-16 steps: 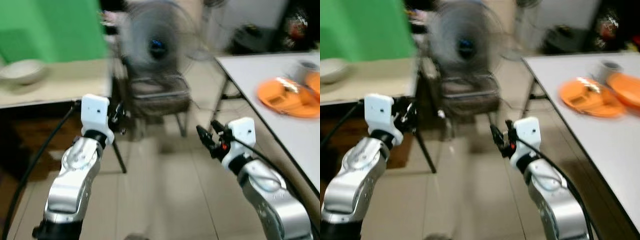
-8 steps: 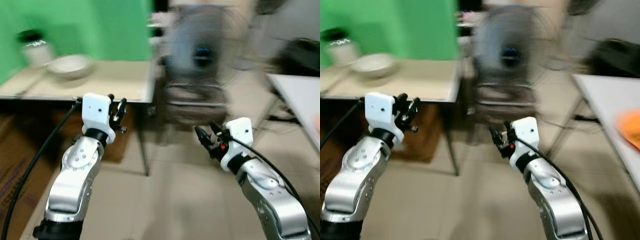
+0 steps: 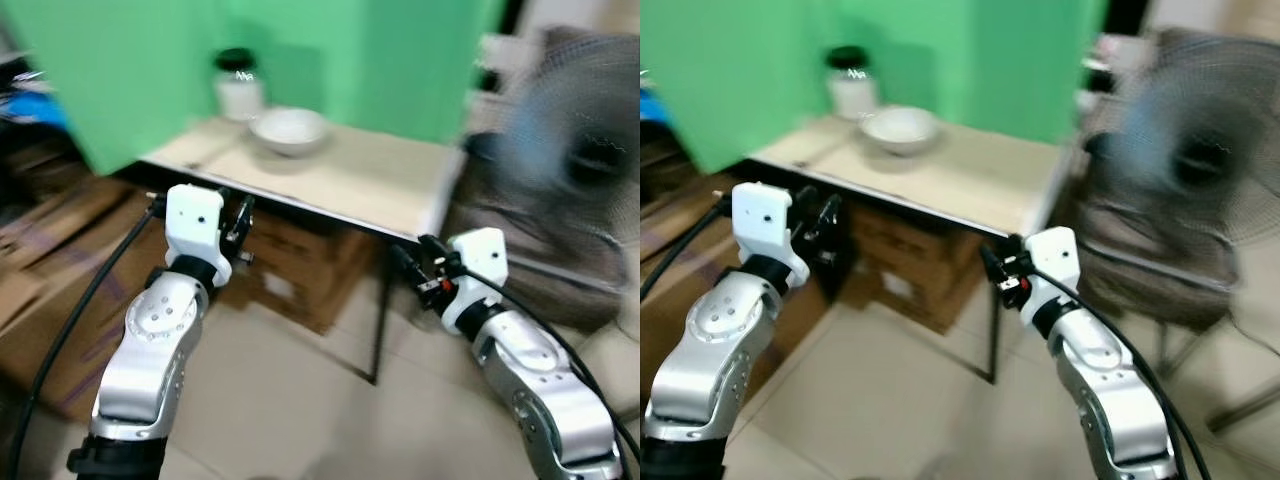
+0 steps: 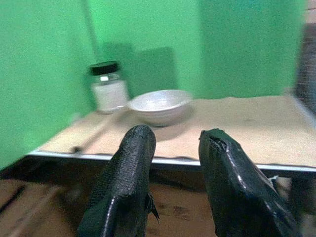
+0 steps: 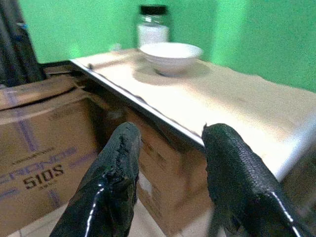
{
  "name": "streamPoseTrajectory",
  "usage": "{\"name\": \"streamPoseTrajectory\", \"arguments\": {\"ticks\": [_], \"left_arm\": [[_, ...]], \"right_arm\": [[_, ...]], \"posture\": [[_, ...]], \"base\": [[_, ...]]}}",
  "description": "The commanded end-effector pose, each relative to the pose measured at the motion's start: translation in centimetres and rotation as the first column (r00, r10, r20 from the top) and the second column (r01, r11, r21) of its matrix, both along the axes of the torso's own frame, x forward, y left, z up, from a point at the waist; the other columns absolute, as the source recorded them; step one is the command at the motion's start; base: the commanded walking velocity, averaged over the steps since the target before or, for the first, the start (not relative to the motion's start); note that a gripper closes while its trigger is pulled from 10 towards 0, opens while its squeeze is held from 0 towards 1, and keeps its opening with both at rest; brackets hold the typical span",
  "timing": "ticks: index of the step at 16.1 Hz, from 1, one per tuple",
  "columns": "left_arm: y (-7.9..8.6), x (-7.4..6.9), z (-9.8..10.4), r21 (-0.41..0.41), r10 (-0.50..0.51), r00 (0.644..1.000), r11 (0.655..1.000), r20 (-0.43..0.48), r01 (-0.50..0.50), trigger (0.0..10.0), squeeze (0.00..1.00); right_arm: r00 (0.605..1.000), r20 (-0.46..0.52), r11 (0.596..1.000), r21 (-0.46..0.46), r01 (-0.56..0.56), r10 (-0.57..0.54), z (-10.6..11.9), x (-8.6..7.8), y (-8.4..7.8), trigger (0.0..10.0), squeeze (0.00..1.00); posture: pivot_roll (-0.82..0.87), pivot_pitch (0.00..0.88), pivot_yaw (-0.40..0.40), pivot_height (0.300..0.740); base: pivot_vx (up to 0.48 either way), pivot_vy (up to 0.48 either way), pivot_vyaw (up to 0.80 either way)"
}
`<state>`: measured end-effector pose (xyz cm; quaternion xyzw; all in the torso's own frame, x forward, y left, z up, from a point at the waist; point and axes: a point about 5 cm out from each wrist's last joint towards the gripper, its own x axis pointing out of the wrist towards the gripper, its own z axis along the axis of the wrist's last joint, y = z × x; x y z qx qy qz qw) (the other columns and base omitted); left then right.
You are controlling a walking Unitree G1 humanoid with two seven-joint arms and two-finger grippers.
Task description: Setting the table
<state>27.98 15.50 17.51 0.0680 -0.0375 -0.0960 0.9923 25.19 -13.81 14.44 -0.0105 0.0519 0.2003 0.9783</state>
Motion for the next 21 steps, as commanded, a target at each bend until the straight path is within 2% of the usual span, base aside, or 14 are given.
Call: {"name": "streamPoseTrajectory", "arguments": {"ticks": [1,3,6,13,16,21], "left_arm": [[0.9,0.1,0.2,0.021,0.023,1.0,1.0,0.007,-0.024,10.0,0.0],[1.3,0.1,0.1,0.005,0.03,1.0,1.0,0.006,-0.03,10.0,0.0],[1.5,-0.1,0.0,0.012,0.01,1.0,1.0,0.007,-0.011,10.0,0.0],[1.7,-0.2,-0.2,0.003,0.004,1.0,1.0,0.006,-0.004,10.0,0.0],[1.7,-0.4,-0.4,0.0,0.008,1.0,1.0,0.003,-0.008,10.0,0.0],[1.5,-0.4,-0.3,0.005,-0.006,1.0,1.0,0.002,0.006,10.0,0.0]], "right_arm": [[0.999,0.038,1.0,0.005,-0.011,0.01,0.6,0.3,0.4,10.0,0.0],[0.998,0.034,0.997,0.05,0.056,-0.058,0.6,0.4,-0.1,10.0,0.0],[0.987,0.005,0.984,0.068,0.163,-0.163,0.2,0.8,-0.9,10.0,0.0],[0.976,0.026,0.972,0.093,0.215,-0.218,0.5,1.2,-1.5,10.0,0.0],[0.97,0.052,0.972,0.027,0.235,-0.236,0.4,1.3,-1.5,10.0,0.0],[0.964,0.054,0.966,0.007,0.259,-0.259,0.2,1.5,-1.6,10.0,0.0]], "posture": [[0.08,0.0,0.017,0.74],[0.07,0.0,0.023,0.74],[0.07,0.0,0.023,0.74],[0.07,0.0,0.018,0.74],[0.08,0.0,0.007,0.74],[0.08,0.0,0.002,0.74]], "base": [[0.337,0.0,0.8],[0.334,0.0,0.0],[0.335,0.0,0.0],[0.336,0.0,0.0],[0.339,0.0,0.0],[0.341,0.0,0.0]]}}
